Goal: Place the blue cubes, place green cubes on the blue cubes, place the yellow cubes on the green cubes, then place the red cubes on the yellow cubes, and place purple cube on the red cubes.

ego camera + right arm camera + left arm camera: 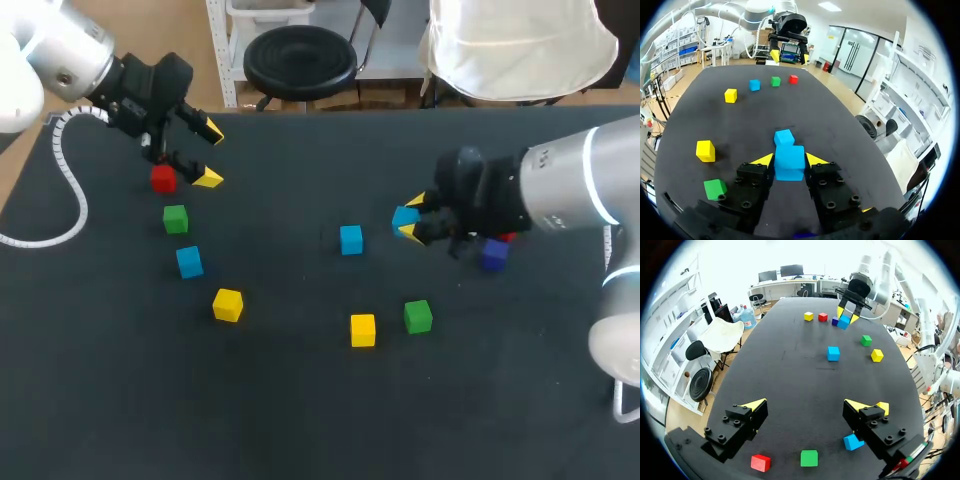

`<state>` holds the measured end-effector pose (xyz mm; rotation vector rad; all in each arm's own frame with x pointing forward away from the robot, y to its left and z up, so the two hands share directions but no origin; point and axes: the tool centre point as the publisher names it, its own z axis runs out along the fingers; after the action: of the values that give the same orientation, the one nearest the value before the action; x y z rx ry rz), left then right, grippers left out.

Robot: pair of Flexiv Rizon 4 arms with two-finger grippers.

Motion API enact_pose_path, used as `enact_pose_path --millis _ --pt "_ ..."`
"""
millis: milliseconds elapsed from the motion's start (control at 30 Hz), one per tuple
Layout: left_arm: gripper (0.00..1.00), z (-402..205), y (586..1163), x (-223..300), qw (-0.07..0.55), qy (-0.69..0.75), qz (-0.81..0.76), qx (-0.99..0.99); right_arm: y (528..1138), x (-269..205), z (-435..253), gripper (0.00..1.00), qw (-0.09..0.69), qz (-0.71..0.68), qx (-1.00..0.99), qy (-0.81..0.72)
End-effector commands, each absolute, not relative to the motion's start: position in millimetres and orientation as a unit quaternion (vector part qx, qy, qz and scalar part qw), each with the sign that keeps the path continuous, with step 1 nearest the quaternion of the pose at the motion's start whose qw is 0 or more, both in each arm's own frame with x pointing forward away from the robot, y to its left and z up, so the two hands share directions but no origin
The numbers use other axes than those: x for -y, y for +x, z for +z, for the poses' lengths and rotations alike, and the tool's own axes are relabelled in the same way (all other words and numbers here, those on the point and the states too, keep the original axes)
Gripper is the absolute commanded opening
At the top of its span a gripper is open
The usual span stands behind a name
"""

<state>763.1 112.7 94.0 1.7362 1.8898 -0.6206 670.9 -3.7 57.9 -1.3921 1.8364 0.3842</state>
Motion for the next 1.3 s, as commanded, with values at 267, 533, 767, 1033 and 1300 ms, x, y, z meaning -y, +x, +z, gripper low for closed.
enact_pose_path --millis 267,533,767,1033,1300 --pt "1.00 94 762 -113 0.249 0.637 -0.227 -0.694 668 12 58 0.00 0.353 0.296 -0.659 -0.594" --pt "1.00 94 762 -113 0.249 0.637 -0.227 -0.694 666 2 52 0.00 0.345 0.331 -0.637 -0.604" --pt "1.00 94 762 -113 0.249 0.637 -0.227 -0.694 664 -2 55 0.00 0.313 0.318 -0.650 -0.616" --pt "1.00 94 762 -113 0.249 0.637 -0.227 -0.694 664 -2 55 0.00 0.313 0.318 -0.650 -0.616" --pt "1.00 94 762 -113 0.249 0.637 -0.227 -0.694 664 -2 55 0.00 0.313 0.318 -0.650 -0.616"
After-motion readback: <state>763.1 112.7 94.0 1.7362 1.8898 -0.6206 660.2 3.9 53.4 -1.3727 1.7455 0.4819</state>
